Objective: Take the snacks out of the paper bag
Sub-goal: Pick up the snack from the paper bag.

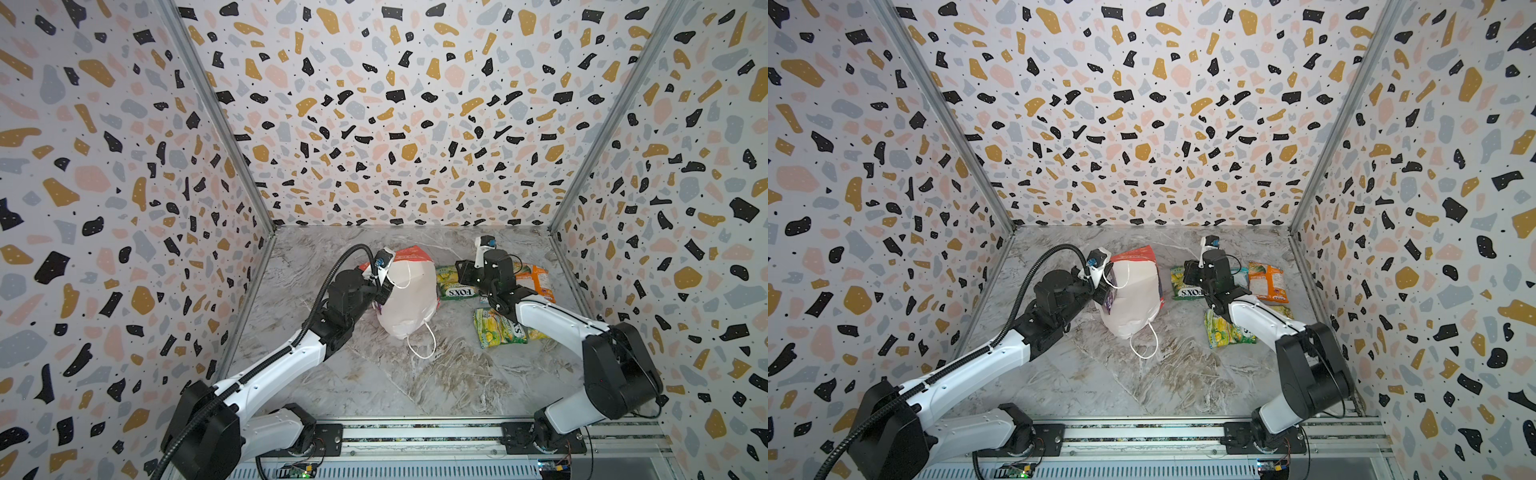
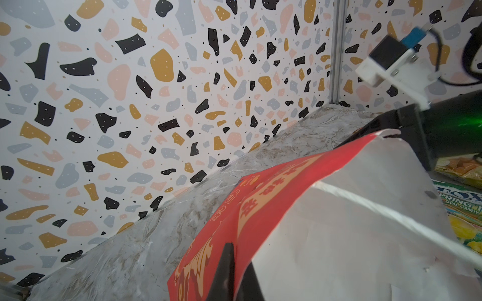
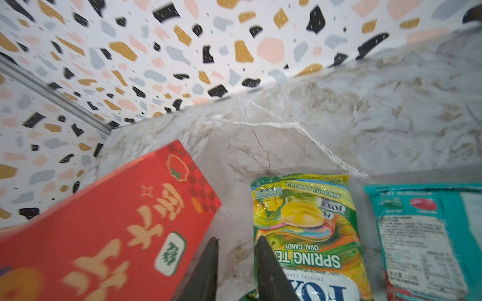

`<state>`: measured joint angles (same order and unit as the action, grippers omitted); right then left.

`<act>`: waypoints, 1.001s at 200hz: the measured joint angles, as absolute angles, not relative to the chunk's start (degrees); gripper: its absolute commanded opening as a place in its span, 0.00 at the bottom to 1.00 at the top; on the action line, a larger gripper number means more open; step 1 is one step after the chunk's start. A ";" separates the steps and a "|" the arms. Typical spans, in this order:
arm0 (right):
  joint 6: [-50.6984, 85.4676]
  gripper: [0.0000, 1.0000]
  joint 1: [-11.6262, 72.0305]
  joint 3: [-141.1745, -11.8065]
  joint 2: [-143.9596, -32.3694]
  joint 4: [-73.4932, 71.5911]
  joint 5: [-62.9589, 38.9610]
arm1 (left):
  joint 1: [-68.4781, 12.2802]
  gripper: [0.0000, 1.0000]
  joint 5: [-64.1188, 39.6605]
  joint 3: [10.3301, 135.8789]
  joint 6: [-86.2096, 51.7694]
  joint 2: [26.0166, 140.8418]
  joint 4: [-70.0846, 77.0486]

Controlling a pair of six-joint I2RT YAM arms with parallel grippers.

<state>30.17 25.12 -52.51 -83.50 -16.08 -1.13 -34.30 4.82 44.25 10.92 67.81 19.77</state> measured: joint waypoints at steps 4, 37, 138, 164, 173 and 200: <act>29.89 0.30 25.47 -52.21 -82.13 -16.21 -1.08 | -34.30 0.00 4.80 44.25 10.92 67.81 19.77; 25.02 0.31 32.91 -46.81 -67.59 -22.00 -3.64 | -34.30 0.00 4.56 44.25 10.92 67.81 19.75; 6.94 0.07 60.01 -31.03 -63.72 -33.26 -0.32 | -34.30 0.00 2.85 44.29 10.66 67.99 19.57; 4.01 0.01 62.70 -36.03 -72.05 -33.17 3.42 | -34.30 0.00 2.17 44.29 10.52 68.05 19.53; 3.40 0.00 62.87 -37.28 -74.50 -33.26 4.21 | -34.30 0.00 1.98 44.31 10.41 68.05 19.49; 1.76 0.00 62.46 -42.11 -81.30 -30.74 5.87 | -34.30 0.00 1.91 44.51 10.26 68.05 19.18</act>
<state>1.76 62.46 -42.11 -81.30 -30.74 5.87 -34.30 1.91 44.51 10.26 68.05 19.18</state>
